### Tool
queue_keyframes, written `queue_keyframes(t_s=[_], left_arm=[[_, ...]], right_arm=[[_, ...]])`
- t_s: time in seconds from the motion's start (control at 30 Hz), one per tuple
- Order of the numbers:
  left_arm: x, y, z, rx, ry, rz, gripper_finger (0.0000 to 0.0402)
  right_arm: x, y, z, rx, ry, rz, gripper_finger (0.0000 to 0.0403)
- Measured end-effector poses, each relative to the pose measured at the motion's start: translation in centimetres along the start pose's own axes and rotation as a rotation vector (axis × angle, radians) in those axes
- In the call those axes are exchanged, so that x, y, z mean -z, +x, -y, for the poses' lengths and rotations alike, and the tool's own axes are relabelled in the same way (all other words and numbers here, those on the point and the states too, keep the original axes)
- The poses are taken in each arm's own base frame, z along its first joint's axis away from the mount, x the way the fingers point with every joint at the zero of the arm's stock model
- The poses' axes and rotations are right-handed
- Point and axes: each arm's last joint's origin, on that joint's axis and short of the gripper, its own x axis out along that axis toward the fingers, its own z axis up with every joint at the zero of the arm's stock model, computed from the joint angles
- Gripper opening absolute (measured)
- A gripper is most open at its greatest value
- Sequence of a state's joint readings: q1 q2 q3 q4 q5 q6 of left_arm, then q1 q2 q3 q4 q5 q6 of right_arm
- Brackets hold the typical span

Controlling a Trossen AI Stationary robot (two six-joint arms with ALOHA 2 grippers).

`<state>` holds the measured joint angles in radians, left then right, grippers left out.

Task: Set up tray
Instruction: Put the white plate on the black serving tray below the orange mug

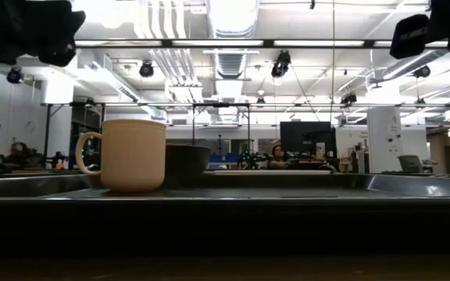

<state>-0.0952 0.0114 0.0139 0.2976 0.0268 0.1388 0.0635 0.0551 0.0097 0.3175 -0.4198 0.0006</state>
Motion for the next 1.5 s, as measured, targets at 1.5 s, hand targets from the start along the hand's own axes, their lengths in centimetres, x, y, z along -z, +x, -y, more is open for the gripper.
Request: queue_keyframes(t_s=[1.5], left_arm=[[3.0,1.3,0.4,0.054,-0.002,-0.296,0.0105]], right_arm=[[-5.4,-0.9,1.5,0.642,-0.25,0.355,0.0018]])
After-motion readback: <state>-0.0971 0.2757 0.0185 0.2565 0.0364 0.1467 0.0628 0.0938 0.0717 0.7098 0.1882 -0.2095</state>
